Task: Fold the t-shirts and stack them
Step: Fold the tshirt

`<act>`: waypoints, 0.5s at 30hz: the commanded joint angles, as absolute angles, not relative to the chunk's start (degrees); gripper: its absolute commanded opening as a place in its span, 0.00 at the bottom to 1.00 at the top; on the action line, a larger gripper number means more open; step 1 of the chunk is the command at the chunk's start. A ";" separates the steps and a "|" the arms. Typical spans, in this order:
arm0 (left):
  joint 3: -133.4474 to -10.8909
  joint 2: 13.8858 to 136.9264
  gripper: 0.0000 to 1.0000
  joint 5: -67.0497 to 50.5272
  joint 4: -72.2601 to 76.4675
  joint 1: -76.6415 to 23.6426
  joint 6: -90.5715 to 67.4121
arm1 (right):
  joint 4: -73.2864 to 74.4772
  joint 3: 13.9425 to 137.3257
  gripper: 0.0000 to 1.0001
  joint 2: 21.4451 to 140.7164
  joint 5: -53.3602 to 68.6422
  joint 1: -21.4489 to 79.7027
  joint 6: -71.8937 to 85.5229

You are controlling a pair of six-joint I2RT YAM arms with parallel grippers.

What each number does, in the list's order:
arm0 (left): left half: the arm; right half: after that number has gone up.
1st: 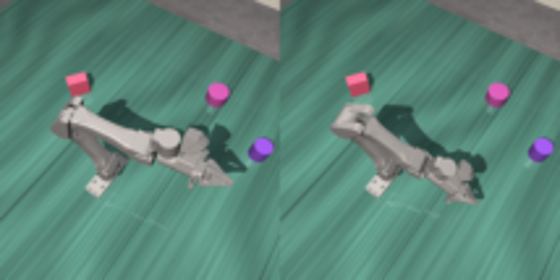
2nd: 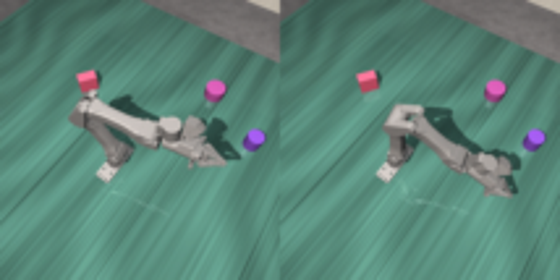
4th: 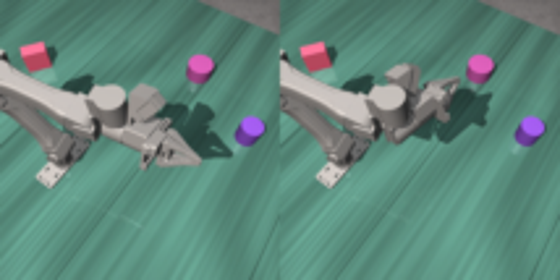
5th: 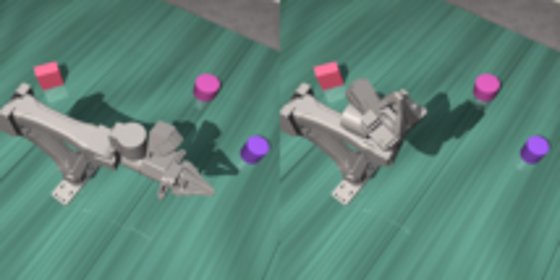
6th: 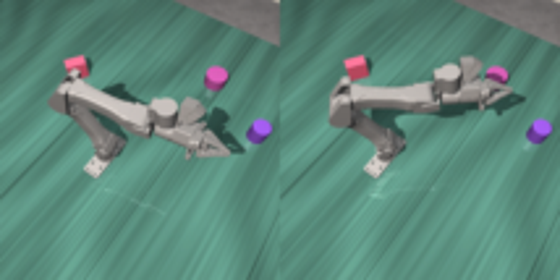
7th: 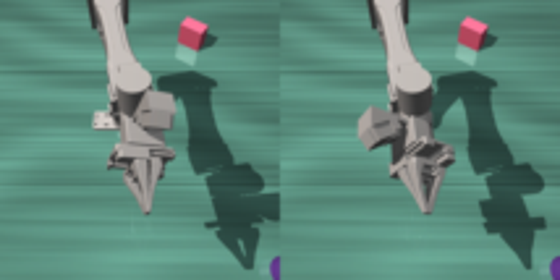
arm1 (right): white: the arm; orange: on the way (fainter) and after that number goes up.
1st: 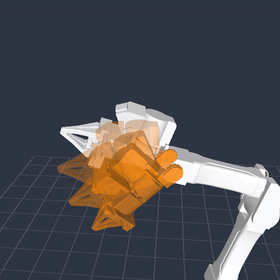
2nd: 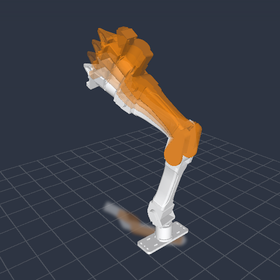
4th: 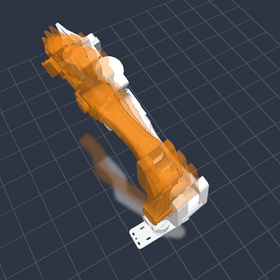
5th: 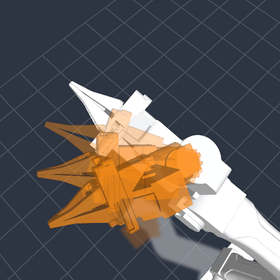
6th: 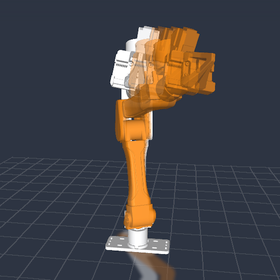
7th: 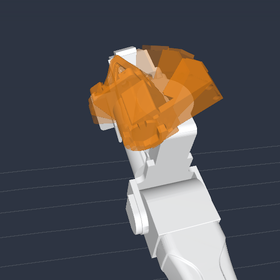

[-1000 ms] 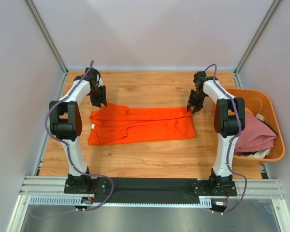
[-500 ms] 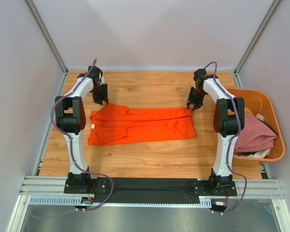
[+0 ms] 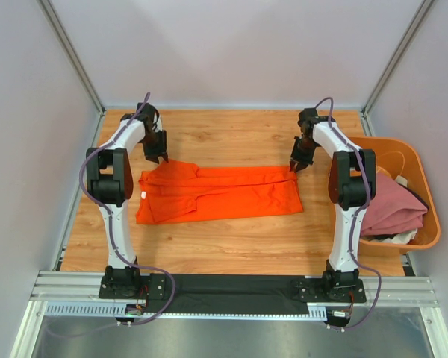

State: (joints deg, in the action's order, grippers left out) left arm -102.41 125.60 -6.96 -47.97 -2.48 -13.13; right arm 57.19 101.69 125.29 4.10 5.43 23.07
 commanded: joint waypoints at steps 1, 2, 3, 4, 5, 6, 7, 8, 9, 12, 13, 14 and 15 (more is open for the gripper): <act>-105.20 125.95 0.48 -7.29 -48.07 -2.20 -12.57 | 57.48 103.01 0.19 125.16 3.96 5.80 23.03; -105.99 126.64 0.48 -7.56 -48.34 -2.20 -12.57 | 57.48 103.01 0.14 125.16 3.87 5.89 23.03; -106.34 126.91 0.48 -7.82 -48.43 -2.20 -12.39 | 57.57 103.18 0.09 124.98 3.87 5.89 23.11; -106.87 127.35 0.48 -8.00 -49.04 -2.20 -12.22 | 57.66 103.18 0.05 124.89 3.61 5.98 23.12; -107.92 128.14 0.48 -8.35 -49.30 -2.20 -12.13 | 57.92 103.27 0.00 124.72 3.43 5.98 23.03; -108.28 128.41 0.48 -8.52 -49.57 -2.20 -12.04 | 58.09 103.45 0.01 124.63 3.43 5.89 23.20; -108.80 128.67 0.48 -8.87 -49.66 -2.28 -11.95 | 58.27 103.53 0.00 124.54 3.34 5.98 23.29; -109.16 129.28 0.48 -9.49 -49.75 -2.20 -11.87 | 58.27 103.45 0.00 124.28 3.34 5.98 23.29; -109.68 129.72 0.48 -9.67 -50.18 -2.28 -11.78 | 58.27 103.53 0.00 124.02 3.43 5.98 23.20; -112.14 131.31 0.47 -9.41 -51.41 -2.29 -11.43 | 58.36 103.27 0.00 123.49 3.60 5.98 23.29; -112.93 131.74 0.47 -8.36 -51.59 -2.37 -11.34 | 58.27 103.27 0.00 123.49 3.86 5.98 23.20; -113.11 131.92 0.47 -7.83 -51.59 -2.29 -11.16 | 58.27 103.18 0.00 123.49 4.04 5.98 23.12; -113.29 132.01 0.47 -8.00 -51.42 -2.29 -11.08 | 58.18 103.10 0.01 123.49 4.30 5.98 23.03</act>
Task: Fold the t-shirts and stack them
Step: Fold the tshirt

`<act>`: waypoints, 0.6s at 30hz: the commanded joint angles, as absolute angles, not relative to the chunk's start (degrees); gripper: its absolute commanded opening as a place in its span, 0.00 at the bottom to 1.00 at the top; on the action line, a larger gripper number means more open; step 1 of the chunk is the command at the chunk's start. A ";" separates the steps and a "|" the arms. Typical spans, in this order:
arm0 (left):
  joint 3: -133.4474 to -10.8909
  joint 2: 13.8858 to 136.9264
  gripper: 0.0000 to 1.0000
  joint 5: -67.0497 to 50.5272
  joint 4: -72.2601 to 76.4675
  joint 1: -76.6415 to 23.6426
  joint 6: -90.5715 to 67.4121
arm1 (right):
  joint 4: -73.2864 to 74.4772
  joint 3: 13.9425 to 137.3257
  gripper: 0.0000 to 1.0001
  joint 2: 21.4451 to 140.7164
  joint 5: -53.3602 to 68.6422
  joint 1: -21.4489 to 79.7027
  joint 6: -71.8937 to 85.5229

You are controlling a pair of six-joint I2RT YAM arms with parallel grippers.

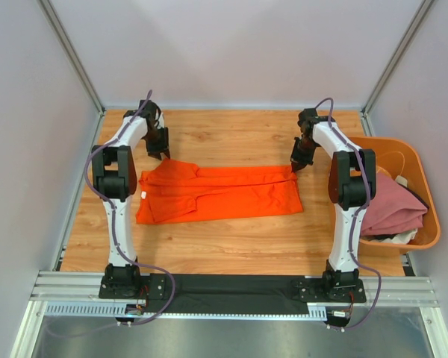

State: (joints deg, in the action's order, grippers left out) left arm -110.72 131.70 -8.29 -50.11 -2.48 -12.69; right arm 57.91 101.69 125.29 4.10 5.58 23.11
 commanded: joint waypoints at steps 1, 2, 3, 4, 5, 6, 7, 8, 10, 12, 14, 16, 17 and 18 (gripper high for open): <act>-113.55 132.36 0.47 -8.00 -51.50 -2.29 -10.90 | 58.01 102.75 0.01 123.57 4.31 5.98 23.11; -113.73 132.62 0.46 -8.17 -51.59 -2.29 -10.72 | 58.01 102.66 0.00 123.49 4.39 5.98 23.12; -114.25 132.80 0.46 -8.43 -52.11 -2.37 -10.55 | 57.83 102.48 0.00 123.40 4.48 5.98 23.12; -114.34 133.24 0.44 -8.26 -52.55 -2.55 -10.46 | 57.66 102.31 0.00 123.40 4.48 5.98 23.03; -114.35 133.33 0.44 -7.65 -52.99 -2.64 -10.46 | 57.66 102.13 0.00 123.40 4.48 5.98 23.20; -114.08 133.42 0.43 -7.21 -53.35 -2.98 -10.28 | 57.48 102.13 0.00 123.40 4.66 5.98 23.29; -113.82 133.50 0.43 -6.95 -53.35 -3.16 -10.20 | 57.48 102.13 0.00 123.49 4.83 5.98 23.29; -113.64 133.59 0.43 -6.60 -53.44 -3.25 -10.02 | 57.39 102.13 0.00 123.57 4.92 5.98 23.29; -113.64 134.47 0.42 -5.89 -53.79 -3.69 -9.67 | 57.31 102.30 0.01 123.49 4.92 5.89 23.38; -113.82 135.17 0.38 -5.54 -54.40 -3.95 -9.41 | 57.39 102.57 0.00 123.49 4.92 5.98 23.47; -114.17 135.70 0.31 -4.84 -54.32 -4.13 -9.40 | 57.39 102.39 0.00 123.40 4.92 5.98 23.82; -114.26 135.79 0.23 -5.09 -53.88 -4.13 -9.40 | 57.30 102.39 0.00 123.40 4.92 5.98 23.91; -114.52 135.88 0.20 -5.18 -53.62 -4.13 -9.40 | 57.30 102.39 0.01 123.40 5.01 6.06 23.99; -114.78 136.05 0.17 -5.45 -53.61 -4.13 -9.32 | 57.30 102.39 0.00 123.49 5.10 6.06 24.08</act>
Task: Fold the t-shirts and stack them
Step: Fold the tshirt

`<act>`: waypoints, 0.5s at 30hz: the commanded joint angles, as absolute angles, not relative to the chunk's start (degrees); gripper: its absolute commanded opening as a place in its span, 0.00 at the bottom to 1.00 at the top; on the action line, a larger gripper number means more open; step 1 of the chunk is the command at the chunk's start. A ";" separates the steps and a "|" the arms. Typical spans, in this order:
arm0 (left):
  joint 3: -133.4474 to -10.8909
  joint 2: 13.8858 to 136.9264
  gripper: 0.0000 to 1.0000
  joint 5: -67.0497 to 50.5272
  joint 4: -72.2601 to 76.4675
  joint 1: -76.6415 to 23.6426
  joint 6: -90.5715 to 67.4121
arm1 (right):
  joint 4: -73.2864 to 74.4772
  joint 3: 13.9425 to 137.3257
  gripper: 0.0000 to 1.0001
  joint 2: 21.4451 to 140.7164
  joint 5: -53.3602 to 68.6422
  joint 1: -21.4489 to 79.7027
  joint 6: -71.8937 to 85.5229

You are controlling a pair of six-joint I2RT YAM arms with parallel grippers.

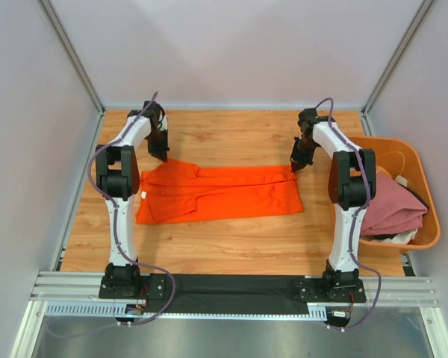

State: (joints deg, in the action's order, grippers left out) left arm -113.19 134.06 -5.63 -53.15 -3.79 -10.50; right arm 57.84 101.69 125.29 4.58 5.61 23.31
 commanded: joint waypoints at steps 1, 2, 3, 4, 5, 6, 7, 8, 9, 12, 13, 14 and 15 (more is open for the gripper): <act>-115.83 136.40 0.11 -5.71 -53.61 -4.13 -9.23 | 57.30 102.39 0.00 123.49 5.10 6.06 24.17; -116.36 136.49 0.06 -5.54 -53.53 -4.13 -9.14 | 57.30 102.31 0.00 123.49 5.10 6.06 24.17; -117.93 136.67 0.00 -5.62 -53.61 -4.13 -9.05 | 57.22 102.39 0.00 123.49 5.10 6.15 24.08; -118.82 136.76 0.00 -5.71 -53.87 -4.13 -8.97 | 57.13 102.48 0.00 123.49 5.10 6.07 24.00; -119.70 136.50 0.00 -5.80 -54.31 -4.13 -9.05 | 57.22 102.57 0.00 123.49 5.01 6.15 23.82; -120.75 135.01 0.00 -6.41 -54.40 -4.13 -9.23 | 57.22 102.66 0.01 123.31 4.75 6.24 23.56; -120.50 133.69 0.00 -6.33 -53.80 -4.13 -9.49 | 57.04 102.57 0.00 123.14 4.57 6.15 23.55; -119.71 132.03 0.00 -6.33 -51.27 -4.13 -9.84 | 56.78 102.57 0.00 122.87 4.57 6.15 23.38; -117.62 128.36 0.00 -5.72 -49.59 -4.13 -10.37 | 56.43 102.57 0.00 122.44 4.48 6.24 23.47; -116.02 123.59 0.00 -5.10 -45.18 -4.04 -11.60 | 56.16 103.79 0.00 122.34 4.39 6.15 23.47; -116.19 123.05 0.00 -5.36 -44.65 -4.04 -11.86 | 56.16 104.32 0.00 122.34 4.31 6.15 23.38; -116.45 122.70 0.00 -5.54 -43.69 -4.13 -12.04 | 56.08 105.20 0.00 122.43 4.13 6.15 23.38; -116.98 122.35 0.00 -5.97 -43.16 -4.04 -12.22 | 55.55 105.73 0.01 122.61 3.61 6.15 23.29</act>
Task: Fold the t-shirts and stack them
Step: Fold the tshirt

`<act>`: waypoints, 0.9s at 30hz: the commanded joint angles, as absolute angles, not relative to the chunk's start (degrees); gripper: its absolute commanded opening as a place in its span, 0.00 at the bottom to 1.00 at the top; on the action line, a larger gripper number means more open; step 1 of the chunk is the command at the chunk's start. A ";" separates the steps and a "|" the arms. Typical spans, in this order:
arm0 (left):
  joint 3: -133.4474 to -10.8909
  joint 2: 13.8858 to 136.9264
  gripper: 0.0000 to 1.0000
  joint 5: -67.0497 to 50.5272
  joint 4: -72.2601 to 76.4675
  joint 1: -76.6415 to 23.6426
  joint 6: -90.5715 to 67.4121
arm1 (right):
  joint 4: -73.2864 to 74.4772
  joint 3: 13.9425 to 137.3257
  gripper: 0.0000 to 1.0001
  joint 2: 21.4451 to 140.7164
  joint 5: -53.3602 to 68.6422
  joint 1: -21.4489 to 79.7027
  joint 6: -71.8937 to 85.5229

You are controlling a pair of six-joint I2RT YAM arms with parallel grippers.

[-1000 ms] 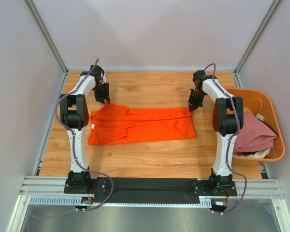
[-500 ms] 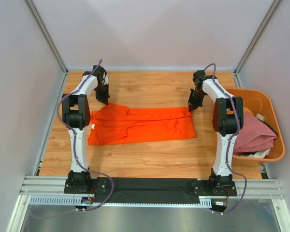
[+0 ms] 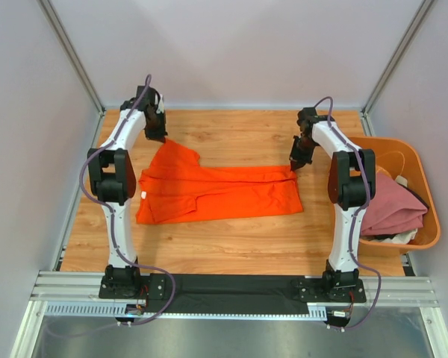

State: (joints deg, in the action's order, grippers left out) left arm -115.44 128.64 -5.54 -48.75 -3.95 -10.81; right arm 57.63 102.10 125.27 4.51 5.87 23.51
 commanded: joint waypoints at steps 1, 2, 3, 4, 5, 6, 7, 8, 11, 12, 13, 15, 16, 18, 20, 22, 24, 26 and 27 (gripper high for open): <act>-117.07 122.17 0.00 -5.89 -41.94 -4.04 -12.30 | 55.11 106.08 0.00 122.69 3.52 6.15 23.12; -117.07 121.73 0.00 -5.63 -41.40 -4.04 -12.57 | 54.15 106.95 0.00 122.78 3.08 6.15 22.85; -116.90 121.47 0.00 -5.10 -40.79 -4.04 -12.74 | 53.71 107.40 0.00 122.96 2.73 6.15 22.76; -116.72 121.20 0.00 -4.84 -39.30 -3.96 -13.09 | 53.18 107.84 0.00 123.22 2.46 6.15 22.59; -116.63 120.94 0.00 -4.57 -38.50 -3.96 -13.27 | 52.91 109.15 0.00 123.48 2.29 6.15 22.67; -116.11 120.50 0.00 -4.40 -37.80 -3.87 -13.71 | 52.21 109.86 0.01 123.75 2.37 6.15 22.50; -115.93 120.41 0.00 -4.22 -36.23 -3.87 -14.06 | 51.77 110.56 0.00 124.62 2.55 6.15 22.59; -116.19 120.41 0.00 -4.31 -35.69 -3.61 -14.67 | 51.68 111.44 0.00 125.24 2.64 6.15 22.59; -117.07 121.02 0.00 -4.40 -33.84 -3.25 -15.99 | 52.47 116.27 0.00 128.30 3.07 6.15 22.68; -117.16 121.20 0.00 -4.22 -33.40 -3.08 -16.34 | 52.30 118.28 0.01 129.02 3.16 6.15 22.59; -117.25 121.38 0.00 -4.13 -32.18 -2.99 -16.61 | 52.12 118.91 0.00 129.55 3.08 6.07 22.41; -117.16 121.81 0.00 -4.39 -30.77 -2.64 -17.40 | 50.20 119.62 0.00 130.60 3.16 6.15 21.80; -117.16 121.99 0.00 -4.13 -29.80 -2.55 -17.49 | 49.23 119.79 0.01 130.87 3.25 5.98 21.71; -117.07 122.69 0.00 -4.39 -28.66 -2.20 -18.02 | 46.07 119.71 0.00 131.48 3.51 5.98 21.53; -116.98 123.66 0.00 -5.01 -27.34 -2.11 -18.63 | 43.17 120.06 0.00 132.27 4.13 5.80 21.27; -117.07 124.36 0.00 -5.45 -26.55 -2.02 -18.81 | 42.37 121.46 0.00 134.64 4.74 5.45 21.18; -117.25 125.42 0.00 -5.89 -26.19 -2.02 -18.90 | 42.28 124.44 0.00 137.09 5.45 5.27 21.01; -117.77 126.56 0.00 -6.33 -26.19 -1.93 -18.98 | 41.84 126.82 0.00 138.33 7.02 5.01 20.66; -117.95 126.65 0.00 -6.50 -26.28 -1.93 -18.98 | 41.40 127.00 0.00 138.77 7.29 5.01 20.39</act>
